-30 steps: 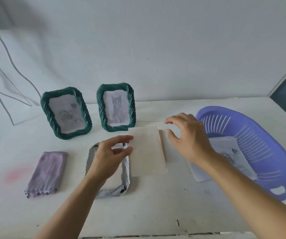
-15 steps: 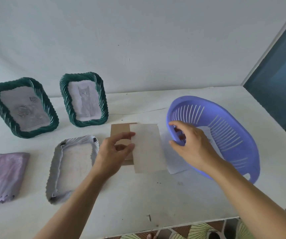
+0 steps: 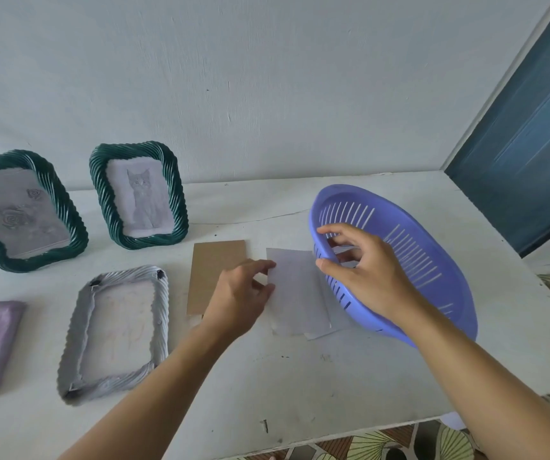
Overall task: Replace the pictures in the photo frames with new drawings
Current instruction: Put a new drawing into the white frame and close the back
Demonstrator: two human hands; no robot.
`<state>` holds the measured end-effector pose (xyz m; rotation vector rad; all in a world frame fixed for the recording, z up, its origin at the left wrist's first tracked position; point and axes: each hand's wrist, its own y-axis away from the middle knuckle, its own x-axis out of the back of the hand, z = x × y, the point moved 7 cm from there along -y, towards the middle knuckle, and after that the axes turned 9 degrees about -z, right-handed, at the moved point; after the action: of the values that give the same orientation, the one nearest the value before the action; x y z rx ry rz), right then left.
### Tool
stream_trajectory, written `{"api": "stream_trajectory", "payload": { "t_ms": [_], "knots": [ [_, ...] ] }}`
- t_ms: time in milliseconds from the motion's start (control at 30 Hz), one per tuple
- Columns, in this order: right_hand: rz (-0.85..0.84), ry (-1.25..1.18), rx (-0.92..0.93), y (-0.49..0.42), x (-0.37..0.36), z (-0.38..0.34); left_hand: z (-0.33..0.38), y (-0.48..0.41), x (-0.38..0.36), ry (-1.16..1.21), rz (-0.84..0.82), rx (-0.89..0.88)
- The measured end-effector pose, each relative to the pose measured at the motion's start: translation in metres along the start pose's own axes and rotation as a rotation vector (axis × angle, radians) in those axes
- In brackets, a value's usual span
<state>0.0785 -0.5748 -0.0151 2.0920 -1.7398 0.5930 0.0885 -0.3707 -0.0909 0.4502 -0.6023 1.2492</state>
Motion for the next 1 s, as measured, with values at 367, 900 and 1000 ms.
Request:
{"api": "stream_trajectory", "payload": {
  "t_ms": [367,900,1000],
  "knots": [
    [-0.037,-0.045,0.013,-0.002,-0.002,0.005,0.003,0.026,-0.009,-0.685,-0.061,-0.267],
    [-0.065,-0.059,-0.001,-0.002,-0.005,0.007,0.005,0.037,-0.045,-0.819,-0.223,-0.293],
    [-0.063,-0.032,-0.004,0.000,-0.008,0.006,0.009,0.038,-0.048,-0.811,-0.234,-0.292]
  ]
}}
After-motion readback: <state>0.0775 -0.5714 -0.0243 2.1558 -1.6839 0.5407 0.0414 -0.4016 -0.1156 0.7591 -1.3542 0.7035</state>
